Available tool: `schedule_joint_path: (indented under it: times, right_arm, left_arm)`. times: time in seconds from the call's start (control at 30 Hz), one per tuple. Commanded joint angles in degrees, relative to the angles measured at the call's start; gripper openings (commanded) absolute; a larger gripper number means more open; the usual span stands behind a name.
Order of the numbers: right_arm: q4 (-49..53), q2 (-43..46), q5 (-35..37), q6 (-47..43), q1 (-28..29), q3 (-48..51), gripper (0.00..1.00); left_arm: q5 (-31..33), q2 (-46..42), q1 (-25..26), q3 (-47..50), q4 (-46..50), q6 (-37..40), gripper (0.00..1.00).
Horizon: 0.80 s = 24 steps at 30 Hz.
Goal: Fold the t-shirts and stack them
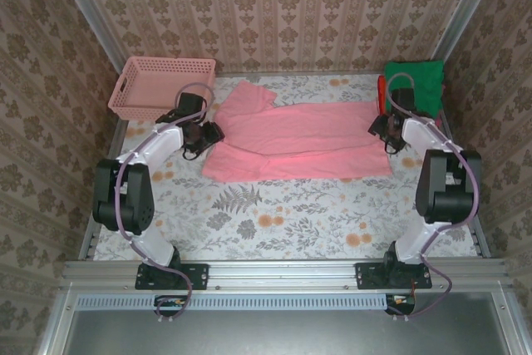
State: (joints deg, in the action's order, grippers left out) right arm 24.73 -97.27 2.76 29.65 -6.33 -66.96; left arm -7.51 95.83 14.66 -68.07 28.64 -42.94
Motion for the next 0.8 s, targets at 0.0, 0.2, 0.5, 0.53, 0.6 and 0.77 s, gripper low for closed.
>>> schedule_joint_path:
  times: [0.0,0.2,0.5,0.53,0.6,0.77]
  right_arm:
    - [-4.29,6.82,-0.11,-3.48,2.73,3.41,0.71]
    - [-7.44,10.78,-6.22,-7.96,8.84,9.19,0.73]
    - [-9.31,6.47,-11.72,0.4,10.63,16.14,0.64]
    - [-8.94,6.15,-11.16,0.54,10.55,16.83,0.64]
    - [-8.49,5.44,-10.34,0.78,10.29,17.82,0.64]
    - [-7.78,6.11,-8.71,1.76,9.51,20.87,0.65]
  left_arm:
    - [1.9,-4.39,0.91,-0.13,-0.07,0.23,0.65]
    - [1.47,-5.88,5.23,3.36,-6.05,-3.08,0.72]
    - [-0.05,-1.23,7.67,9.77,-14.63,-8.21,0.72]
    - [0.21,-0.93,7.67,10.81,-15.07,-8.38,0.72]
    - [0.3,-0.54,7.61,12.63,-15.96,-8.48,0.72]
    - [1.3,-1.13,7.66,18.14,-17.94,-9.61,0.72]
